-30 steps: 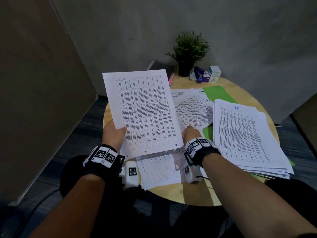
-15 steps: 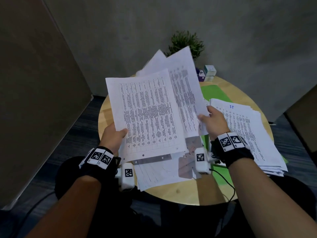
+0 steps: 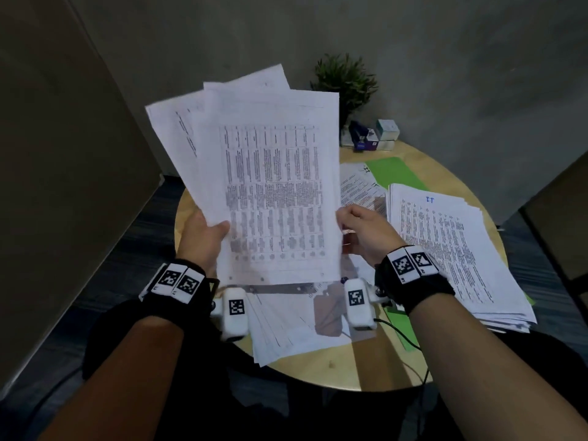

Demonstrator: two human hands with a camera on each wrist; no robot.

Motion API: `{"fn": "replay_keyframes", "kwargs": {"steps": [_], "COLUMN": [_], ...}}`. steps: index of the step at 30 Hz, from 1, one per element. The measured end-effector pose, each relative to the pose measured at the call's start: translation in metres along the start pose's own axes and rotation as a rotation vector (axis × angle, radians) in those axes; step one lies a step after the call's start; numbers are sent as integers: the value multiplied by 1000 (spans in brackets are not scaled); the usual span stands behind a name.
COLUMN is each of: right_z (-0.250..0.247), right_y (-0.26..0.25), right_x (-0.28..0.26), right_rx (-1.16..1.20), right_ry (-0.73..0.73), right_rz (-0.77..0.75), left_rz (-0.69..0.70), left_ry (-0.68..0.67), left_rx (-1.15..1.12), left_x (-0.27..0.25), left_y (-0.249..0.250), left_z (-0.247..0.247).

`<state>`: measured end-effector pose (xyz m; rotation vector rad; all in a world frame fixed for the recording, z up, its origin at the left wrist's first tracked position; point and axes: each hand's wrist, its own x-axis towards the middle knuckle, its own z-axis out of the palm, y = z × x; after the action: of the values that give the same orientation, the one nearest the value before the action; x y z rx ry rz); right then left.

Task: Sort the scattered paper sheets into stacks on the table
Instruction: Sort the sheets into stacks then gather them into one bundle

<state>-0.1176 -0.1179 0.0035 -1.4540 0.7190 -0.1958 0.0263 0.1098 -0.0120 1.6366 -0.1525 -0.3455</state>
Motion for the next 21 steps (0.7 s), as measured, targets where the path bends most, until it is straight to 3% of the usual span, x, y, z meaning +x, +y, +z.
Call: {"fn": "replay_keyframes", "kwargs": {"steps": [2,4,7,11,14,17,21], "right_z": [-2,-6,-3,6,6,13,15], "right_y": [1,4,6,23,42,42,36], "right_x": [8,20,39,65,83,87,84], "right_rx": [-63,-315,-813,-1142,-1172,-1056,-819], "right_ry": [109,215,246,280,406,547,630], "right_rz": [66,167,336,459,515,503,358], "left_rz": [55,98,116,136,159,160,129], "left_ry": [116,169,198,182,163,165,166], "left_rx": [29,30,-30,-15,-3,-19,-29], "left_x": [12,26,48,66,74,83,89], "left_y": [4,7,8,9,14,14,12], "left_z": [-1,-1,-1,-4,-7,-13,-19]}}
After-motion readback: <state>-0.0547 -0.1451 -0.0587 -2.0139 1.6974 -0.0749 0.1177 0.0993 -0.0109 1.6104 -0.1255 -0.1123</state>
